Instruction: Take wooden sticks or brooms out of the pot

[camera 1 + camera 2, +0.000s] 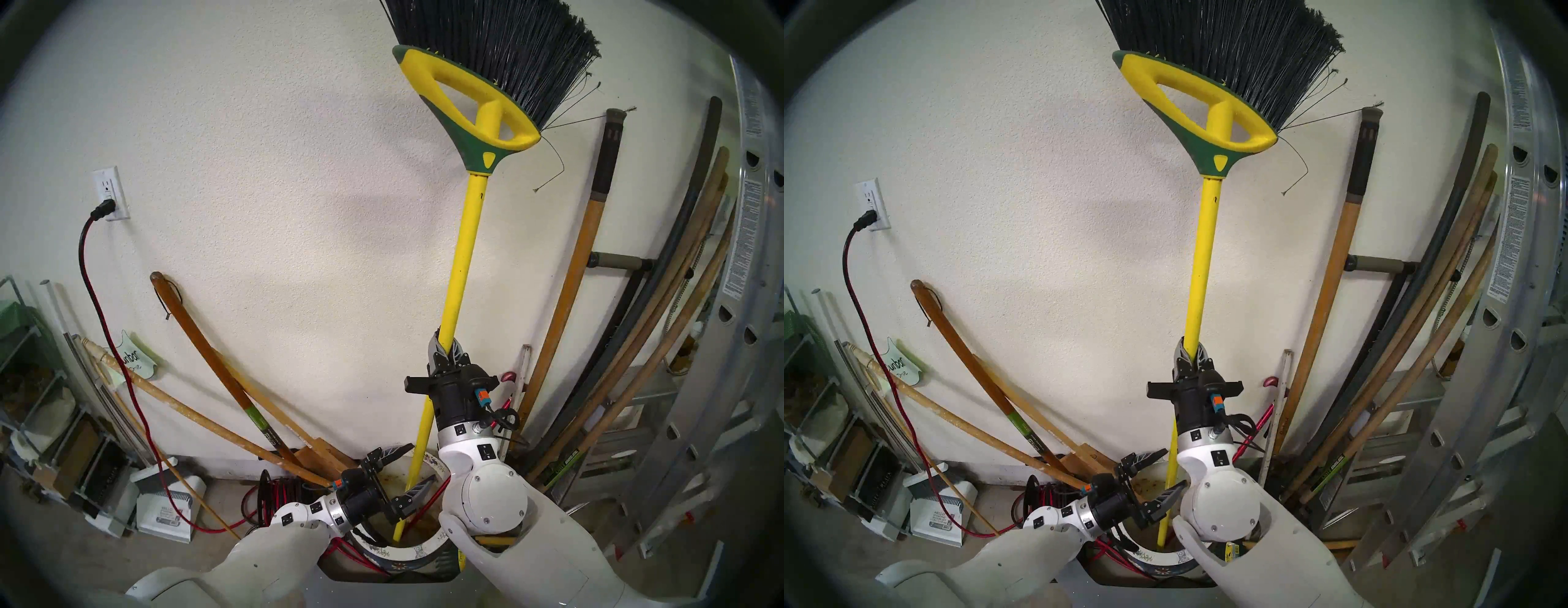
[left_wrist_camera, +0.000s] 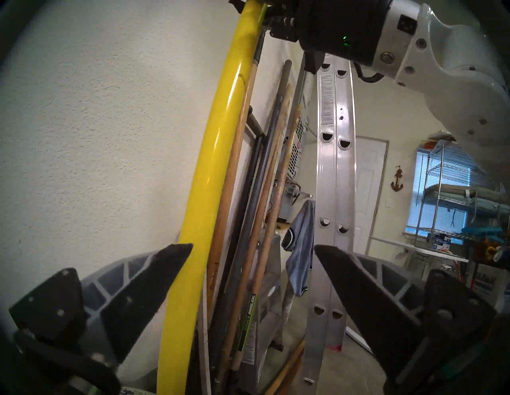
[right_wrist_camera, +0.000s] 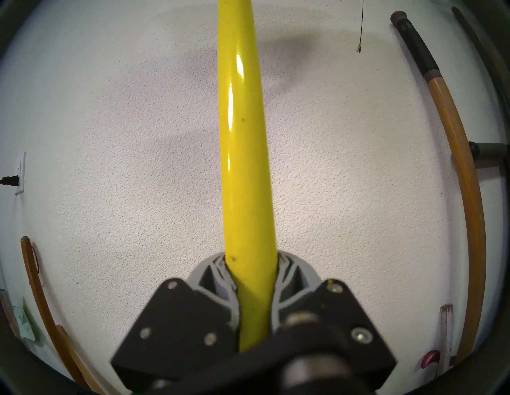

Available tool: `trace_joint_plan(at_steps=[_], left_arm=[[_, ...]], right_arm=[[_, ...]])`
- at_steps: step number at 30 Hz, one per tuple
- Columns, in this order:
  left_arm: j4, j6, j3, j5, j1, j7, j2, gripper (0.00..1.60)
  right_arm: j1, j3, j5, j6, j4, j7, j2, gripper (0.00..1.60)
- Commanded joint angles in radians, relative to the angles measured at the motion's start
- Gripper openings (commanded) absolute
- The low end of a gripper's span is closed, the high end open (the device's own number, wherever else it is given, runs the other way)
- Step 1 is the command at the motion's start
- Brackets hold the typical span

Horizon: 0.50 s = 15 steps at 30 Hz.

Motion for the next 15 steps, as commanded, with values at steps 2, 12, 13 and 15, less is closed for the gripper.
trace_joint_plan(at_steps=[2,12,13,15], left_arm=[[0.061,-0.043,0.025,-0.006,-0.057,-0.098,-0.03,1.6],[0.134,-0.082,0.066,-0.013,-0.105,-0.049,-0.056,1.6],[0.137,-0.084,0.072,-0.012,-0.108,-0.036,-0.057,1.6],[0.154,-0.099,0.078,-0.01,-0.118,-0.031,-0.062,1.6]], right_arm=[[-0.007,-0.022,0.001,0.007,-0.084,0.008,-0.005,0.0],[-0.032,-0.025,0.01,0.03,-0.131,0.011,0.017,0.0],[-0.031,-0.022,0.012,0.033,-0.135,0.011,0.018,0.0],[-0.031,-0.018,0.016,0.037,-0.141,0.013,0.022,0.0]])
